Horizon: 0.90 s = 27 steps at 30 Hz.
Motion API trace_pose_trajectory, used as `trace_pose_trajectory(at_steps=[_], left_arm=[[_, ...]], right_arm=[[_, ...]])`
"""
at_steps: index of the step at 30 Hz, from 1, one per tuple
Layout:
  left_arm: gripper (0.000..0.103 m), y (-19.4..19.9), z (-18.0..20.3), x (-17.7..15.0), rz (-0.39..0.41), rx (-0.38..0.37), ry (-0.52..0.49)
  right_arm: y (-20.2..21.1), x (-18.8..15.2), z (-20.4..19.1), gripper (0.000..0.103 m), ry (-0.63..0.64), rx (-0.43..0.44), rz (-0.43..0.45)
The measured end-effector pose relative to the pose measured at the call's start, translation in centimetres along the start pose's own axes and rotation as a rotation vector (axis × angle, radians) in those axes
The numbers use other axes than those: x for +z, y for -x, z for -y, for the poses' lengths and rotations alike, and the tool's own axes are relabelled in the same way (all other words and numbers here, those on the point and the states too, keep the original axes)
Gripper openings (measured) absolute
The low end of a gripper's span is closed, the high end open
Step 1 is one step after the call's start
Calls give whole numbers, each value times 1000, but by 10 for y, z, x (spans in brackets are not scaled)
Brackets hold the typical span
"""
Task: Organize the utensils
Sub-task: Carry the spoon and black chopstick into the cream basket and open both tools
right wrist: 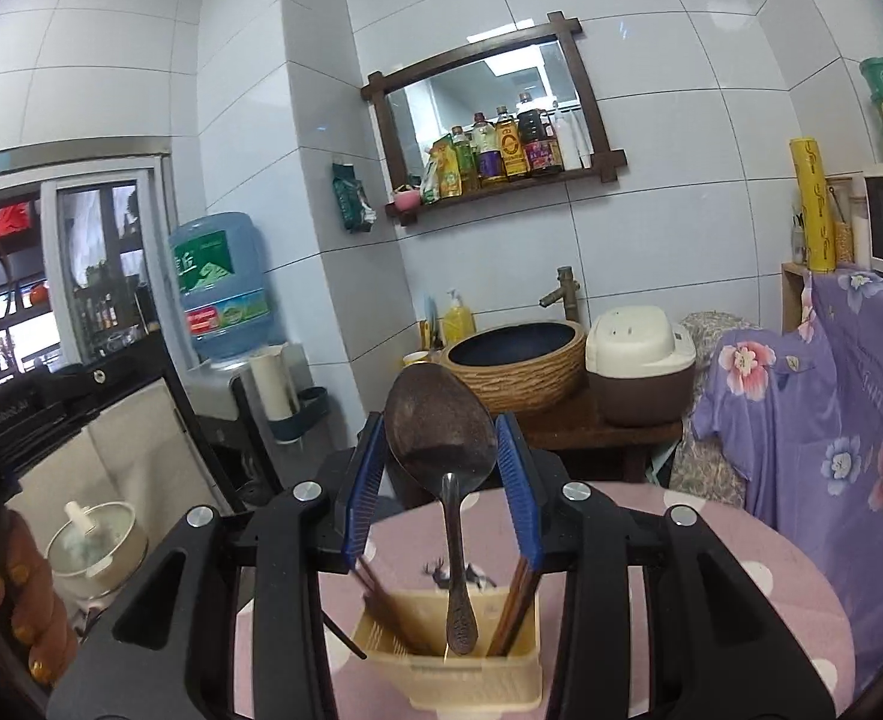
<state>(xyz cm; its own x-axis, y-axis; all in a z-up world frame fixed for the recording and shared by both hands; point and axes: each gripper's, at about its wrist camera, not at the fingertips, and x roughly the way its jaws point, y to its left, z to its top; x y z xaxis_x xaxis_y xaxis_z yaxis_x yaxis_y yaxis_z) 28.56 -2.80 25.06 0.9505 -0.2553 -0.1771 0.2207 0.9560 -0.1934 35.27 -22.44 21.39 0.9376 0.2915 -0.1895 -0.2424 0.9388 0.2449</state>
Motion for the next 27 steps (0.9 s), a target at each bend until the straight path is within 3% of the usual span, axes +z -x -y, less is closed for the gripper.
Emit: trace_pose_trajectory(at_steps=[6,11,15,21,26,27], left_arm=[[8,-44,-12,-45,-65,46,15],[8,-48,-16,-92,-62,72,0],[8,-55,-17,-121,-126,71,0],[8,-64,-19,-155,-206,58,-22],[7,-64,-20,-163,-247,31,-16],[7,-61,-19,-162,-244,32,-20]], right_arm=[[-47,-43,1,38,25,-68,-27],[-60,-93,10,38,52,-118,-69],[-64,-123,16,38,58,-136,-120],[-70,-152,18,39,91,-161,-178],[-62,-159,13,39,117,-150,-171],[-56,-158,12,44,115,-149,-153]])
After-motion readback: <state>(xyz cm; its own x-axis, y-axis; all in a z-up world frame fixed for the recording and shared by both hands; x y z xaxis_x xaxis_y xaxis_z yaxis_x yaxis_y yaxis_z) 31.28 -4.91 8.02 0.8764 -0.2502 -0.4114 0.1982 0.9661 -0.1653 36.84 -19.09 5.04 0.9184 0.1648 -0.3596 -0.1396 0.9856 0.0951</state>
